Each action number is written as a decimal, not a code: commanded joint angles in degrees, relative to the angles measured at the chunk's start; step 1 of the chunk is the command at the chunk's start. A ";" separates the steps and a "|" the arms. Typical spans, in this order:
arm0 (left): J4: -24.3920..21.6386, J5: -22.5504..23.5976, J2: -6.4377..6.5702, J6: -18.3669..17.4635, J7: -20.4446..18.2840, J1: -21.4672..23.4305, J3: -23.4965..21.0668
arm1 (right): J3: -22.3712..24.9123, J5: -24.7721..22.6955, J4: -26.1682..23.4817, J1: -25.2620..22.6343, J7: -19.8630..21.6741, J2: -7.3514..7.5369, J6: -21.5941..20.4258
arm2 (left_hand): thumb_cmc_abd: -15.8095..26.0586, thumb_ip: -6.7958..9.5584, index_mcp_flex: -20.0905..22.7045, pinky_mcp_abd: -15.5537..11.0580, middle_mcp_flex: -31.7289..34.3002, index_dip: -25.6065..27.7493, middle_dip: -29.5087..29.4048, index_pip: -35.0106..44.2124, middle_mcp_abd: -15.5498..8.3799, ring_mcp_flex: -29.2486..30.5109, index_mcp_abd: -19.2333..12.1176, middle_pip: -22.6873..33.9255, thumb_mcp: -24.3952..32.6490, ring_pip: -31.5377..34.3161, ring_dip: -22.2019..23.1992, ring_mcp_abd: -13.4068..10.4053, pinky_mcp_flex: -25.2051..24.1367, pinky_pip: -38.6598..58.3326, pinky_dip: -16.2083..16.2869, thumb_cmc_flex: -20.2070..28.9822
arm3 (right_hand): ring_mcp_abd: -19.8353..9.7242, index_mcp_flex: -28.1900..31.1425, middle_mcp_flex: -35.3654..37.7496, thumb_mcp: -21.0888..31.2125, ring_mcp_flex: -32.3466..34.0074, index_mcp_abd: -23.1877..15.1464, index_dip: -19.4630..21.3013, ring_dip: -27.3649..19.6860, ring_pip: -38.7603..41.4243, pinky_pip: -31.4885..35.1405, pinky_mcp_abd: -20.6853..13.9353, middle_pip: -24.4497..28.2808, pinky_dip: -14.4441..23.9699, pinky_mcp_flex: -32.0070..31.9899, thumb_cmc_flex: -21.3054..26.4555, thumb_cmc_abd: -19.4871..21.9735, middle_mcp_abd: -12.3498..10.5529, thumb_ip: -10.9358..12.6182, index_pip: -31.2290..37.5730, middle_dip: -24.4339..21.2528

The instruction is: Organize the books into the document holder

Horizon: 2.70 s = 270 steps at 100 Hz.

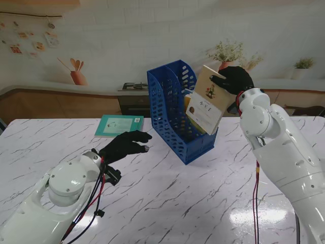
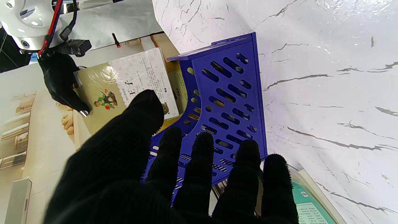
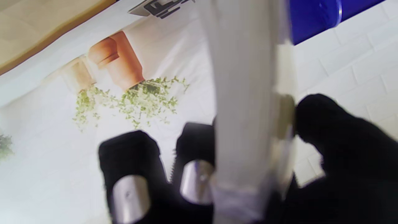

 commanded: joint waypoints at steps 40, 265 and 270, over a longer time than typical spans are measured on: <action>0.95 -0.57 0.06 -0.62 -1.39 0.05 -0.62 | -6.81 -2.62 9.71 7.31 -7.19 -2.50 -4.10 | -1.03 0.99 -0.35 -2.01 -2.07 0.25 -0.53 -0.28 -1.53 -1.66 -1.06 -0.72 0.93 -1.66 -0.35 -1.08 -0.65 -2.37 1.22 -0.58 | -14.62 5.17 6.46 3.46 -0.89 6.22 2.07 1.38 1.26 16.03 -22.37 1.38 1.31 3.39 -0.04 3.29 -3.75 4.34 13.49 1.01; 2.80 -1.08 0.35 -0.77 -3.12 -1.06 -0.34 | -17.32 -15.16 18.09 3.95 -19.22 -2.20 -2.50 | 0.60 1.13 -0.27 -2.27 -2.37 0.21 -0.62 -0.37 -1.25 -1.52 -0.84 -0.75 -0.50 -1.40 -0.19 -1.12 -0.87 -2.63 1.38 -0.29 | -6.32 -5.38 -5.99 -2.85 -0.93 -8.95 -12.52 -14.19 -17.71 13.36 -22.99 -19.63 -17.28 1.61 4.22 -11.66 0.99 -5.93 0.36 -12.45; 2.79 -1.05 0.37 -0.76 -3.16 -1.03 -0.35 | -17.28 -15.23 17.97 3.90 -19.07 -2.15 -2.50 | 0.52 1.13 -0.29 -2.27 -2.33 0.22 -0.61 -0.37 -1.28 -1.49 -0.90 -0.74 -0.53 -1.39 -0.18 -1.11 -0.87 -2.64 1.38 -0.31 | -6.04 -5.91 -6.60 -3.13 -0.93 -8.85 -13.06 -14.80 -18.79 12.67 -22.71 -20.46 -17.70 1.49 4.07 -11.68 0.97 -6.00 -0.15 -13.17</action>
